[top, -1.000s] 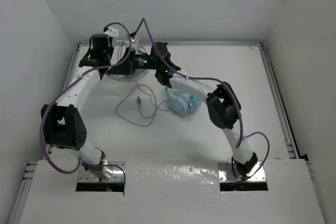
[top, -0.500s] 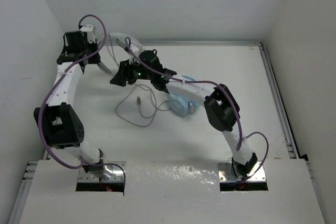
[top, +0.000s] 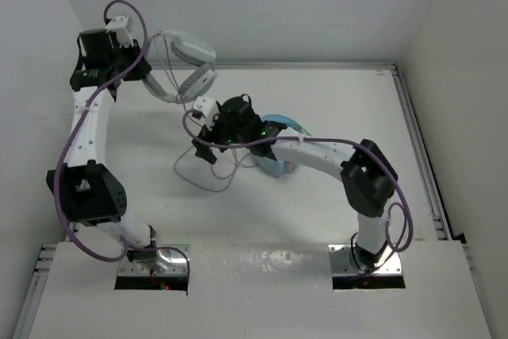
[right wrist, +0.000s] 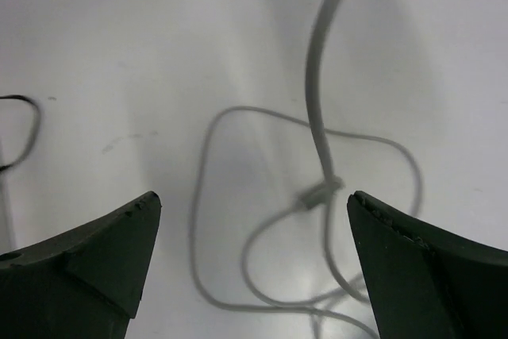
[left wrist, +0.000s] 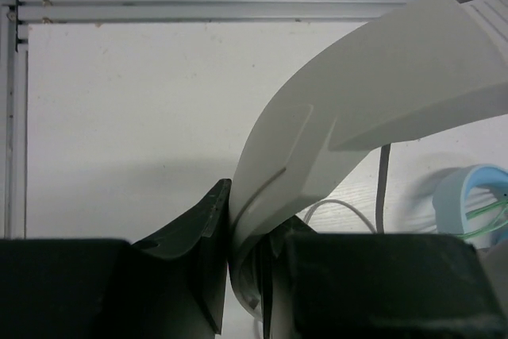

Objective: Wrap the headphones

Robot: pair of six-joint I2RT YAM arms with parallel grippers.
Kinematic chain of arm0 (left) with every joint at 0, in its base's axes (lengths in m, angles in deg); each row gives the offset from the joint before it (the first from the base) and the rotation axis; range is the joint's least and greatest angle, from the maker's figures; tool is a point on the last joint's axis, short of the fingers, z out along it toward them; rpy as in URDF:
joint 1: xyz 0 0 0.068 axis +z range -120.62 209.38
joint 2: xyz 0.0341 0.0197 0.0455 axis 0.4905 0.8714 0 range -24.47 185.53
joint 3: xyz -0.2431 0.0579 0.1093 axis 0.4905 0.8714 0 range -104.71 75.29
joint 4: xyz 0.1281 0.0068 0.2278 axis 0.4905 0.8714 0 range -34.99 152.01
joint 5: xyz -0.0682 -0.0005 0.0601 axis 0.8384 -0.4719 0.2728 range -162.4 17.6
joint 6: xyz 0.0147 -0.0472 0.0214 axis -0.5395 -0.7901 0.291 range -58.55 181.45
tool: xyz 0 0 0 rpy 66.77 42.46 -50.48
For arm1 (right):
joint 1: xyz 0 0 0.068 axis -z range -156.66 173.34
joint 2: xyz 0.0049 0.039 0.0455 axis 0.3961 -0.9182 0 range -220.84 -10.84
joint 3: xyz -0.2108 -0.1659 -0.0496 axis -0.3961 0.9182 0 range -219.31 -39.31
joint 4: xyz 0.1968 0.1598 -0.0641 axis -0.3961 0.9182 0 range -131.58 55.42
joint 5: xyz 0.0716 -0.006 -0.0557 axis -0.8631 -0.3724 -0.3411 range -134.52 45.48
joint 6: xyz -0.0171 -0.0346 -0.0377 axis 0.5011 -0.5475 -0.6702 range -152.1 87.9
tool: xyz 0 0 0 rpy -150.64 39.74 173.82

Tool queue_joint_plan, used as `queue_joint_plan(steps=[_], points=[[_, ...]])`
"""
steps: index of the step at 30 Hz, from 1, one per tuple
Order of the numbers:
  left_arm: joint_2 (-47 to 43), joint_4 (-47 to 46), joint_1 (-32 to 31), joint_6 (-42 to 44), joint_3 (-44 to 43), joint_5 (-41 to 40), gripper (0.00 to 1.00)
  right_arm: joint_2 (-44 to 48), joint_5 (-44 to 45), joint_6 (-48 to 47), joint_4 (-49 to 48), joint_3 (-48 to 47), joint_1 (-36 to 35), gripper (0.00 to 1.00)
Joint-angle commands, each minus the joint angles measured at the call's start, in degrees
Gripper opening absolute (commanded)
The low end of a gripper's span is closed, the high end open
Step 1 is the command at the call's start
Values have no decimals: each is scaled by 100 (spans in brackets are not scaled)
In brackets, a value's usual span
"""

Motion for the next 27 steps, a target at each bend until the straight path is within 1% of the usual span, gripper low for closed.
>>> queue_joint_plan(steps=[1,2,4,7,8,9,12,14,17,18,20,21,22,23,24,25,26,27], points=[[-267,-149,112,-310,-537,395,0,561,1167,-1183,36,461,-33,99],[-267,-104,121,-301,-685,447,0,632,1284,-1376,-104,586,-24,99],[-223,114,121,-274,-905,492,0,641,1312,-1413,-236,815,90,99],[-127,431,121,-161,-1494,518,0,510,961,-1141,-534,1016,336,99],[-101,484,138,-108,-1635,509,0,483,734,-949,-997,1148,415,99],[-74,563,147,-99,-1862,501,0,431,662,-860,-1262,1289,546,99],[-13,704,182,-107,-2127,579,0,238,372,-605,-2221,1842,740,99],[23,775,200,-125,-2198,728,0,53,31,-368,-2878,1949,785,99],[32,793,200,-178,-2199,790,0,-334,-164,35,-3539,2020,794,92],[23,801,209,-195,-2181,808,0,-482,-235,116,-3689,2081,794,80],[-12,810,209,-195,-2146,896,0,-589,-244,502,-4267,2186,811,68],[-30,819,209,-195,-2137,940,0,-642,-392,634,-4497,2274,855,61],[-39,836,209,-195,-2111,1010,0,-781,-480,774,-4734,2292,890,44],[-82,837,217,-195,-2093,1141,0,-870,-603,1141,-5181,2292,942,31],[-100,819,217,-195,-2076,1220,0,-966,-691,1371,-5385,2214,1021,21],[-126,819,217,-195,-2032,1387,0,-1167,-901,1800,-5744,2152,1066,7],[-161,810,217,-195,-2005,1493,0,-1274,-1008,1987,-5922,2065,1144,2],[-179,810,217,-369,-1953,1633,0,-1458,-1139,2293,-6193,1907,1162,0]])
